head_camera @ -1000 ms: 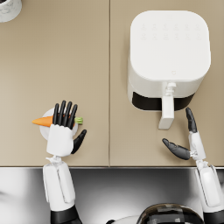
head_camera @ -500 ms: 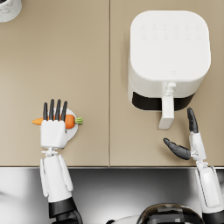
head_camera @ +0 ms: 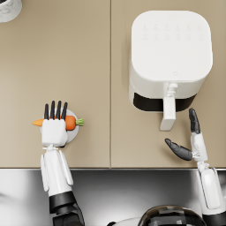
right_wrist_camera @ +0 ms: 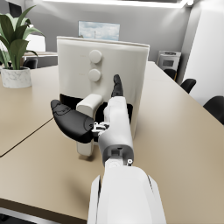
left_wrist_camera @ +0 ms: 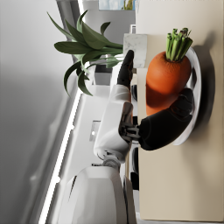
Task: Pick up the carrot and place it into the air fryer
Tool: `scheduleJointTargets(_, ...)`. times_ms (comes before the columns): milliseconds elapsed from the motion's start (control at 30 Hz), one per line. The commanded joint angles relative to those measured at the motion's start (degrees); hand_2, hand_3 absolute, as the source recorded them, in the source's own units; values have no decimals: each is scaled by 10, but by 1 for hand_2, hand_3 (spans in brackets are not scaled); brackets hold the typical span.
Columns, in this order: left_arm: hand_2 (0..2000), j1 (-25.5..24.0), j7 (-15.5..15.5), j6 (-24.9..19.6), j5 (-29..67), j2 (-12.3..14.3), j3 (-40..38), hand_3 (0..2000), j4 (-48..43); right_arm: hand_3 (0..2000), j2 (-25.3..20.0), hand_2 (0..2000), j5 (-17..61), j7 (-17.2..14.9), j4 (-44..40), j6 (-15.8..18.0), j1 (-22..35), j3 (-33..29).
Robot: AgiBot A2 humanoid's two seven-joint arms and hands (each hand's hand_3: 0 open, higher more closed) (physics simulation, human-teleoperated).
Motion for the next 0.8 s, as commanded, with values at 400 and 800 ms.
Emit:
scheduleJointTargets(400,2000,-2,159,125,-49,2,29,2000,-26,0,-10,0,0,0,-4,0,-4,-5)
scheduleJointTargets(800,2000,-19,176,126,-347,11,61,2000,-254,0,-28,0,0,0,-92,0,16,17)
